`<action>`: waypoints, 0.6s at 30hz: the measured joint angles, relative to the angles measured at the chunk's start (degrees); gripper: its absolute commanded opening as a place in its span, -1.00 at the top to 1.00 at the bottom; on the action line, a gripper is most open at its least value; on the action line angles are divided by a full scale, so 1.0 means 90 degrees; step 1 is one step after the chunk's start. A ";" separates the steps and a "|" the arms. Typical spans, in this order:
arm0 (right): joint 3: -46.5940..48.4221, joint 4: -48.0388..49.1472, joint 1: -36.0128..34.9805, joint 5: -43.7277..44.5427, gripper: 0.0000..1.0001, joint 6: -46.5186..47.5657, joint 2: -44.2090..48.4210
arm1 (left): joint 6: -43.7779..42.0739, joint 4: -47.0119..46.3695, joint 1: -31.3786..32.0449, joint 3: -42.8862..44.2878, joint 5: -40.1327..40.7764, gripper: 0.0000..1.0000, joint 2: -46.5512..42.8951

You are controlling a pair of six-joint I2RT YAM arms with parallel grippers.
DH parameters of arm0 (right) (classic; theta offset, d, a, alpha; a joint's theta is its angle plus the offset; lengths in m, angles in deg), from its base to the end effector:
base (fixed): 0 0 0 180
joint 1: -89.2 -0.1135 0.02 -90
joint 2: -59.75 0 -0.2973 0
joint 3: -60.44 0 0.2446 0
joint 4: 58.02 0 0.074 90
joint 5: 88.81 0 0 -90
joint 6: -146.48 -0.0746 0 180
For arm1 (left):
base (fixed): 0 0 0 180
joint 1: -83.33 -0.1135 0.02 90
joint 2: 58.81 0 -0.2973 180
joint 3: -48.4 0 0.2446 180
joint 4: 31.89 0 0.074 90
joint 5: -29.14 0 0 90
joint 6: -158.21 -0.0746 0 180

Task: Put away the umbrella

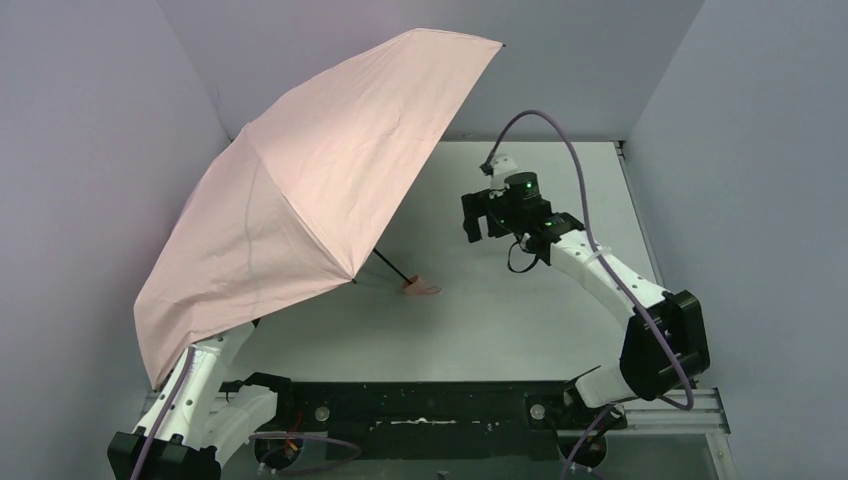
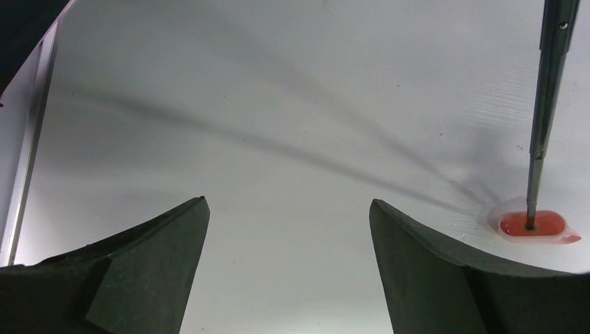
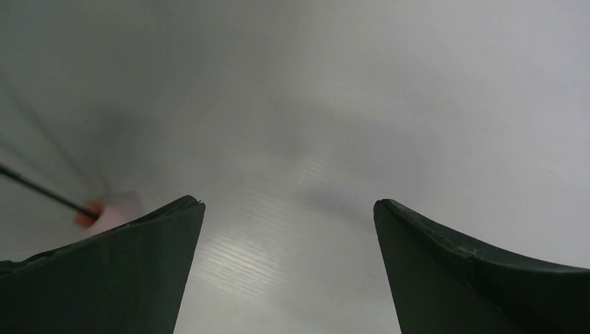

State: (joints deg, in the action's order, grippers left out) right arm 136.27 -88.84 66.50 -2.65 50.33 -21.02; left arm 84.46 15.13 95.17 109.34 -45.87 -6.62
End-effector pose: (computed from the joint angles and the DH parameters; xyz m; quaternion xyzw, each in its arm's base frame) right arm 0.3085 0.1344 0.2991 -0.1431 0.8781 0.1424 0.4338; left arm 0.1940 -0.0210 0.2951 -0.0912 0.8893 0.0089 0.4481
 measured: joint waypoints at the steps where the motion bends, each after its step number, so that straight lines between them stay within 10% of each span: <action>1: 0.0015 0.0100 -0.0146 -0.0238 -1.00 0.0051 -0.0143 | 0.0000 -0.0007 0.0000 0.0002 -0.0015 -0.67 -0.0002; 18: 0.1248 0.3818 -0.1661 -0.4223 -0.86 -0.1336 -0.2878 | -0.0007 -0.0061 -0.0049 0.0002 -0.0158 -0.67 -0.0012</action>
State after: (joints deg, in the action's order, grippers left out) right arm 147.50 -54.48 51.55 -40.66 38.30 -46.92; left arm 84.40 14.58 94.73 109.36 -47.29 -6.73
